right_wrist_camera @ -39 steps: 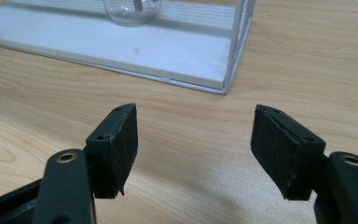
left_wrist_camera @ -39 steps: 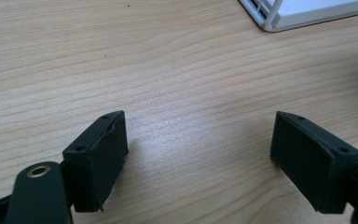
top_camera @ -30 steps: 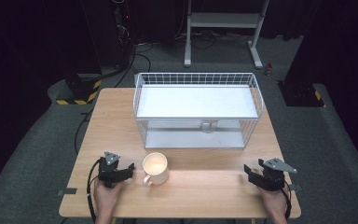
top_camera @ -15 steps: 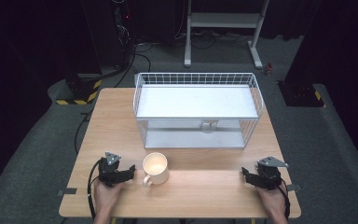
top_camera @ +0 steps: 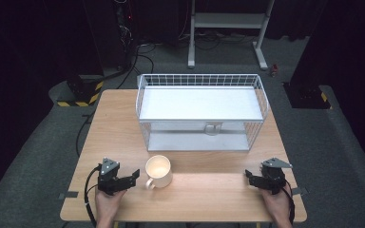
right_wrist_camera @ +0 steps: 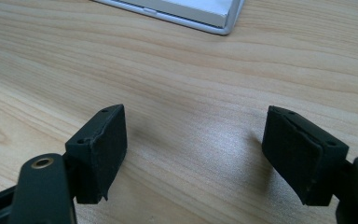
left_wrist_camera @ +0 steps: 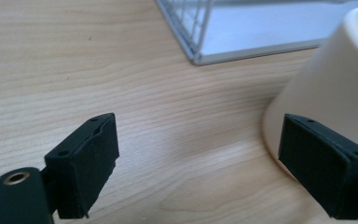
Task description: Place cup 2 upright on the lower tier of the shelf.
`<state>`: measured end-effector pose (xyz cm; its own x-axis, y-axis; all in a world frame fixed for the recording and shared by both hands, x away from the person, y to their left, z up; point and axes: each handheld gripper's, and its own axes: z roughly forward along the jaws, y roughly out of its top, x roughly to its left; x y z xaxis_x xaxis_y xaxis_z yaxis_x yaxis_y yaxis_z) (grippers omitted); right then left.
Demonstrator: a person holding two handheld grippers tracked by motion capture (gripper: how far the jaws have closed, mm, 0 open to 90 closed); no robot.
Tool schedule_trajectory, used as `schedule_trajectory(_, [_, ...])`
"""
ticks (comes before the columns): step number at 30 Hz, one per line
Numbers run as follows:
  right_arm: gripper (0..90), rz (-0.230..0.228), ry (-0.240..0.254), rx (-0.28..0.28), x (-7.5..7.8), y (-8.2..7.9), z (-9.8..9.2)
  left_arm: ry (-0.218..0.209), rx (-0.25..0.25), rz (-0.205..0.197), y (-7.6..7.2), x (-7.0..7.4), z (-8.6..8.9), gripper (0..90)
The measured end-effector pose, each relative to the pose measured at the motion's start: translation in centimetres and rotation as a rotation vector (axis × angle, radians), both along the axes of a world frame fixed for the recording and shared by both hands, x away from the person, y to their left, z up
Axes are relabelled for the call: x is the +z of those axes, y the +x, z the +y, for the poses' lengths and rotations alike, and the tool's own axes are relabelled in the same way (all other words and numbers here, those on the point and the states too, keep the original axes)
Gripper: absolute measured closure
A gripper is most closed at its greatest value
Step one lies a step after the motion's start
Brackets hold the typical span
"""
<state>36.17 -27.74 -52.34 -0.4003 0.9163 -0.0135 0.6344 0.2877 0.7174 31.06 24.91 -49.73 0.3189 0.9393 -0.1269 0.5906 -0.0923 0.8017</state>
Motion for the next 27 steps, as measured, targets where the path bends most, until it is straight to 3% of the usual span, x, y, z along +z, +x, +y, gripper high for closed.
schedule_trajectory(5, [22.2, -0.001, -0.001, 0.000, 0.0, 0.0, 0.0, -0.040, -0.044, -0.031, -0.8, 1.2, -0.2, 9.7])
schedule_trajectory(9, [22.2, 0.000, 0.000, -0.002, 0.0, 0.0, 0.0, -0.038, -0.065, -0.025, -1.1, 1.3, -0.6, 7.1])
schedule_trajectory(17, [22.2, -0.001, 0.000, -0.005, 0.0, 0.0, 0.0, -0.054, -0.091, -0.066, -2.9, 2.2, -0.8, 4.5])
schedule_trajectory(19, [22.2, -0.001, -0.001, -0.006, 0.0, 0.0, 0.0, -0.067, -0.099, -0.060, -3.2, 2.1, -0.8, 4.0])
schedule_trajectory(27, [22.3, -0.002, -0.002, -0.005, 0.0, 0.0, 0.0, -0.048, -0.139, -0.065, -3.9, 2.3, -2.0, 0.6])
